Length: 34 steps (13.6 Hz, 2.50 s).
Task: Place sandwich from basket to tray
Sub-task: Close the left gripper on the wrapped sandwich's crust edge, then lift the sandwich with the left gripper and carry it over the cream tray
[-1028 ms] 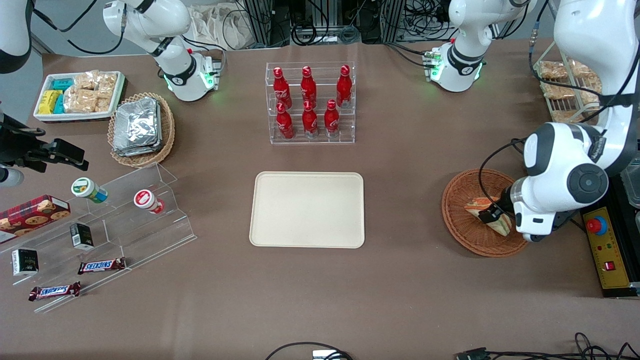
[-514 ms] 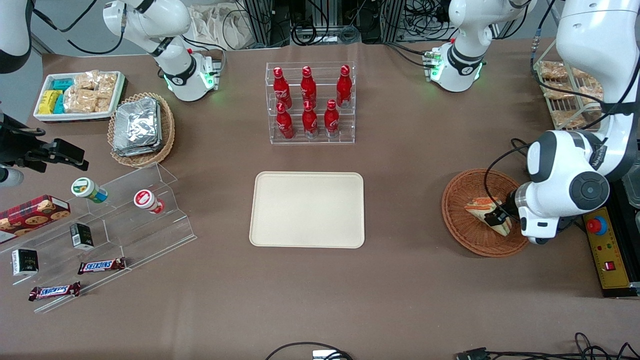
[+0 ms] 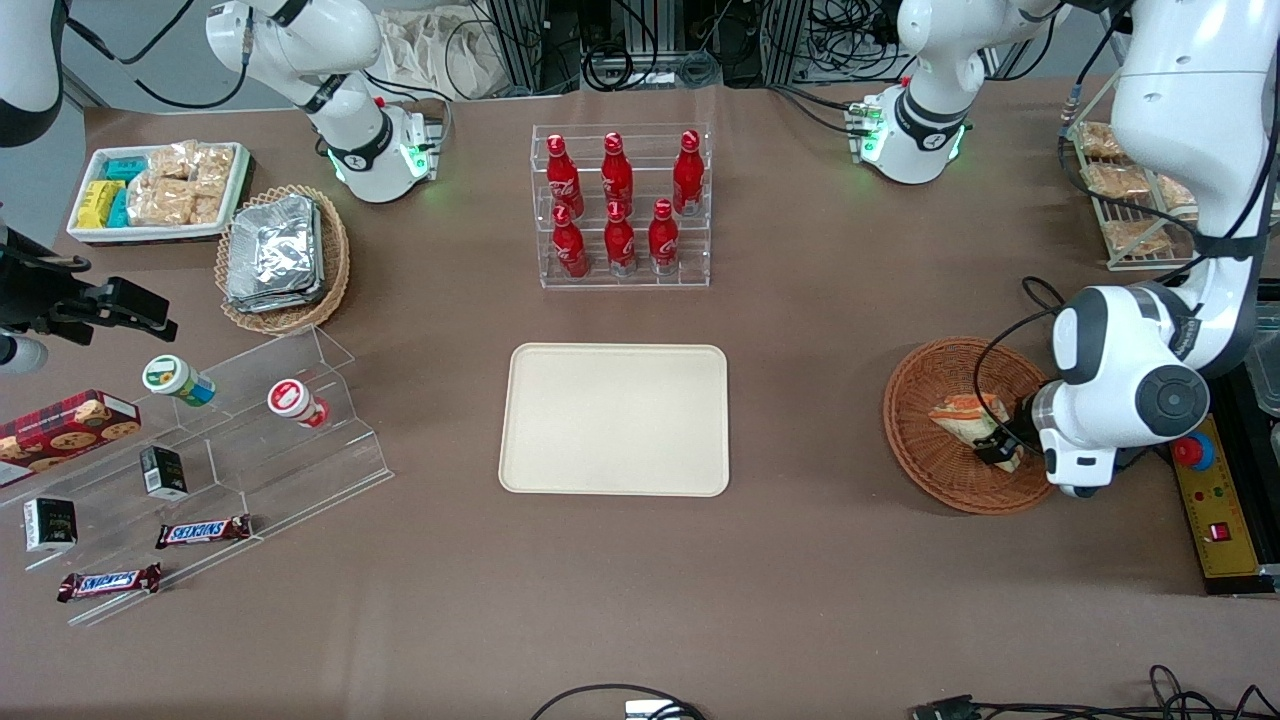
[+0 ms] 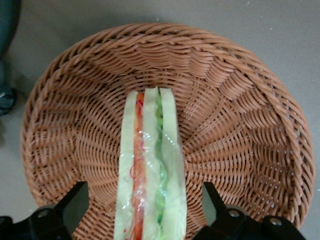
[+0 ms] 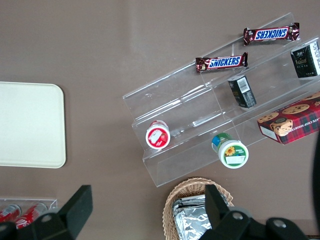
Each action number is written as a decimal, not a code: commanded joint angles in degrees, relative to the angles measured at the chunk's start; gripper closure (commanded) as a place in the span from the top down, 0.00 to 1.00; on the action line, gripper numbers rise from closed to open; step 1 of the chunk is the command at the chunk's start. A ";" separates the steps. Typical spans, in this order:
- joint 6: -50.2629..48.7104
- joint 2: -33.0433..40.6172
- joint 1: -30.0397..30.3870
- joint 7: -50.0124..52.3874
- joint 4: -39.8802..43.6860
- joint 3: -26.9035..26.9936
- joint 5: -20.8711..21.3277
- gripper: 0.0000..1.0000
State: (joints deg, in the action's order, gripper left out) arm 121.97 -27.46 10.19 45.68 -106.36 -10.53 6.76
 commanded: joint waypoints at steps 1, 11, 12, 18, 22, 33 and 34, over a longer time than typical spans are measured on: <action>2.65 -1.72 0.36 1.43 -0.78 -0.55 0.37 1.00; -2.07 0.65 -0.35 0.99 0.19 -0.90 0.63 0.00; -3.65 1.09 -0.43 0.55 1.15 -0.99 0.63 0.00; -25.77 3.38 -0.61 -4.29 17.21 -9.57 0.54 0.00; -34.16 4.17 -0.61 -4.72 27.16 -18.02 -0.07 0.00; -14.69 -13.74 -21.34 -6.75 27.09 -22.61 1.15 0.00; -11.70 -15.85 -21.79 -6.92 26.91 -22.26 2.29 0.00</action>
State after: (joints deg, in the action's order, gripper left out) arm 106.69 -39.14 -10.87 39.48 -81.01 -33.26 7.38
